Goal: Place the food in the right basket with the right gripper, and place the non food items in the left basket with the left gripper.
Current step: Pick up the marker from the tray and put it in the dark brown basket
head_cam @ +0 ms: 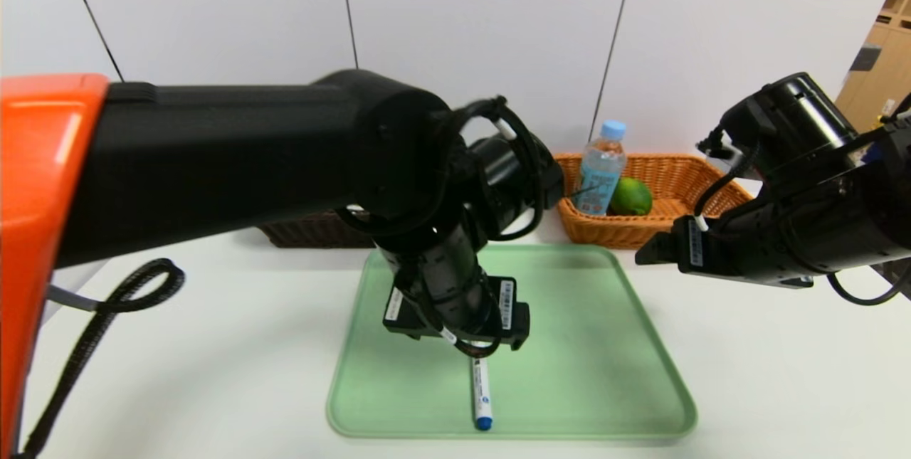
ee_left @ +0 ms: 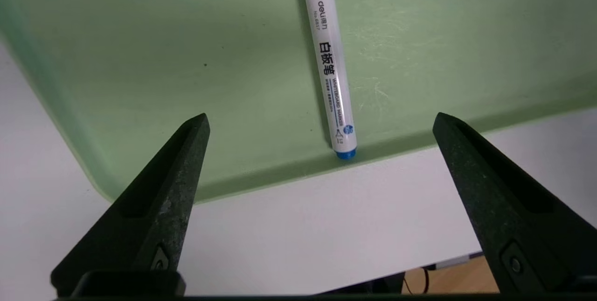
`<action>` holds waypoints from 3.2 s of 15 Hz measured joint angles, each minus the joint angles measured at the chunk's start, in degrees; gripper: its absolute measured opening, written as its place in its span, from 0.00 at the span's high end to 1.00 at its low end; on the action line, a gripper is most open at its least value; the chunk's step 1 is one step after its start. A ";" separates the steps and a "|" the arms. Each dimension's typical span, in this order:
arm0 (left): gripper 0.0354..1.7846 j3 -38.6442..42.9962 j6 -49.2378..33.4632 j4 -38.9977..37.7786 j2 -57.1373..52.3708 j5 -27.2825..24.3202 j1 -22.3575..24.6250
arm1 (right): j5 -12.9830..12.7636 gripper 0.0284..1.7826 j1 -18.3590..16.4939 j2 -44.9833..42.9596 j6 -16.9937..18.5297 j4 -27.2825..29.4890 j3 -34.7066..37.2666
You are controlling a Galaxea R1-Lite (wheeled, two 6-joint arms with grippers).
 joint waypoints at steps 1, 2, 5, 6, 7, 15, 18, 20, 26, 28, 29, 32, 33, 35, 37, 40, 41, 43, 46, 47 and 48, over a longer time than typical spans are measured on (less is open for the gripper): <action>0.06 -0.33 -0.55 -0.01 1.83 1.45 -0.80 | -0.02 0.06 -0.35 -0.02 0.00 -1.21 1.55; 0.06 -0.50 -1.60 -0.50 3.47 1.89 -1.35 | -0.02 0.05 -0.85 -0.05 -0.02 -2.91 3.06; 0.06 -0.67 -2.95 -2.27 6.85 2.15 -1.80 | 0.09 0.05 -3.72 -0.09 -0.18 -6.62 5.83; 0.06 -0.67 -3.22 -2.35 7.64 2.17 -1.79 | 0.13 0.05 -4.46 -0.09 -0.24 -7.35 6.60; 0.06 -0.67 -3.22 -2.51 8.33 2.19 -1.80 | 0.13 0.05 -5.01 -0.09 -0.29 -7.55 7.56; 0.28 -0.72 -3.28 -2.71 10.23 2.91 -1.77 | 2.56 0.05 -7.14 -0.40 -2.97 -7.80 11.51; 0.49 -0.72 -3.08 -2.66 10.62 2.89 -1.90 | 2.56 0.05 -7.25 -0.55 -3.02 -7.80 11.51; 0.60 -0.69 -2.86 -2.66 10.81 3.52 -2.01 | 2.57 0.05 -7.25 -0.72 -3.02 -8.18 11.31; 0.93 -0.69 -2.72 -2.73 11.06 3.91 -2.21 | 2.84 0.05 -7.19 -1.40 -3.24 -13.75 13.02; 0.93 -0.63 -2.61 -2.74 10.18 4.68 -2.22 | 2.84 0.05 -7.17 -1.68 -3.19 -13.81 13.21; 0.93 -0.48 -2.32 -2.88 9.22 4.93 -2.16 | 2.84 0.05 -7.17 -1.87 -3.22 -13.84 13.26; 0.93 -0.65 -1.05 -6.70 3.95 5.29 -0.94 | 2.84 0.05 -7.25 -2.34 -3.22 -13.86 13.68; 0.93 -0.69 -0.61 -8.94 1.37 5.32 -0.11 | 2.86 0.05 -7.24 -2.43 -3.19 -13.95 13.90; 0.93 -0.69 -0.07 -14.73 -3.94 5.42 2.58 | 2.90 0.05 -7.30 -2.58 -3.24 -15.70 14.07; 0.93 -0.69 0.72 -20.38 -8.84 5.64 6.85 | 3.12 0.05 -7.35 -2.89 -5.40 -16.37 14.12; 0.93 -0.22 1.88 -23.14 -14.30 5.64 13.09 | 6.53 0.05 -8.77 -3.63 -14.21 -16.45 13.92; 0.93 0.60 1.96 -23.19 -15.54 5.62 14.99 | 9.02 0.05 -9.40 -4.05 -17.94 -16.45 13.68; 0.93 2.83 3.06 -23.69 -17.05 5.56 18.82 | 13.06 0.05 -11.35 -4.40 -23.72 -16.98 12.63; 0.93 5.36 5.11 -26.38 -17.30 5.32 24.91 | 13.71 0.05 -13.62 -4.11 -25.44 -18.33 11.09; 0.93 5.71 5.29 -27.27 -16.77 5.29 26.60 | 13.69 0.05 -14.06 -4.05 -25.47 -18.38 11.01; 0.93 5.89 5.30 -28.06 -15.95 5.25 28.33 | 13.67 0.05 -14.36 -4.00 -25.49 -18.41 11.01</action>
